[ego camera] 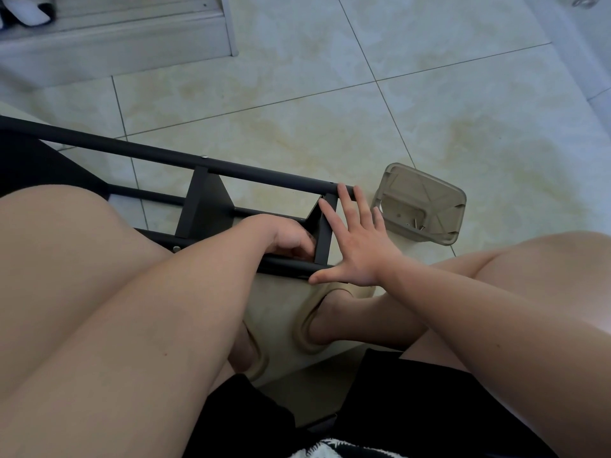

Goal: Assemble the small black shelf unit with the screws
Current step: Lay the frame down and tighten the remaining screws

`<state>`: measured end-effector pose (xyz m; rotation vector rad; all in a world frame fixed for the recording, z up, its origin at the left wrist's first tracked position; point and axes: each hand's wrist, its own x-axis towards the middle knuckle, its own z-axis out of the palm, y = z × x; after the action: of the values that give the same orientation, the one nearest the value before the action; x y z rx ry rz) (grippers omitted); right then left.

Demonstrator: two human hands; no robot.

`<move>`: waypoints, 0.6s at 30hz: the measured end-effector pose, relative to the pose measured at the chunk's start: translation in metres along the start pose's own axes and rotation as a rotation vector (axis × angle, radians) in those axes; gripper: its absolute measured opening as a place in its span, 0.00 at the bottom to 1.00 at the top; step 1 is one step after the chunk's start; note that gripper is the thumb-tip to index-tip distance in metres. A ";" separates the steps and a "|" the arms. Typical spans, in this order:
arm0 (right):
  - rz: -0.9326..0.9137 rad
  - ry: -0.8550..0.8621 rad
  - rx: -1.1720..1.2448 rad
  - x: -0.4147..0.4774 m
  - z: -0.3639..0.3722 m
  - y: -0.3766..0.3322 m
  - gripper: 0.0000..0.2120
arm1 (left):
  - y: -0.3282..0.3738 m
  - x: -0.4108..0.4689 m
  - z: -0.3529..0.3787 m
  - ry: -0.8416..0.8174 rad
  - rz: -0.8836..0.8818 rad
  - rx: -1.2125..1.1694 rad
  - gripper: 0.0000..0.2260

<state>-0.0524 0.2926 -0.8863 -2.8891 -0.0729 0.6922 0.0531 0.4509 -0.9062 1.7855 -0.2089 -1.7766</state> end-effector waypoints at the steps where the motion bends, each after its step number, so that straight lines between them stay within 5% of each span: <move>1: -0.001 0.002 0.000 0.000 0.000 0.000 0.65 | 0.000 0.000 0.000 -0.016 0.009 -0.023 0.07; 13: 0.001 -0.013 -0.003 0.000 -0.001 0.000 0.65 | 0.000 0.002 -0.001 0.008 -0.029 0.020 0.06; 18: -0.002 -0.010 -0.006 0.000 -0.001 -0.001 0.65 | 0.000 0.002 -0.001 -0.052 0.017 -0.098 0.15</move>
<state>-0.0524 0.2931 -0.8852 -2.8908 -0.0794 0.7070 0.0537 0.4505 -0.9081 1.6655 -0.1553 -1.7917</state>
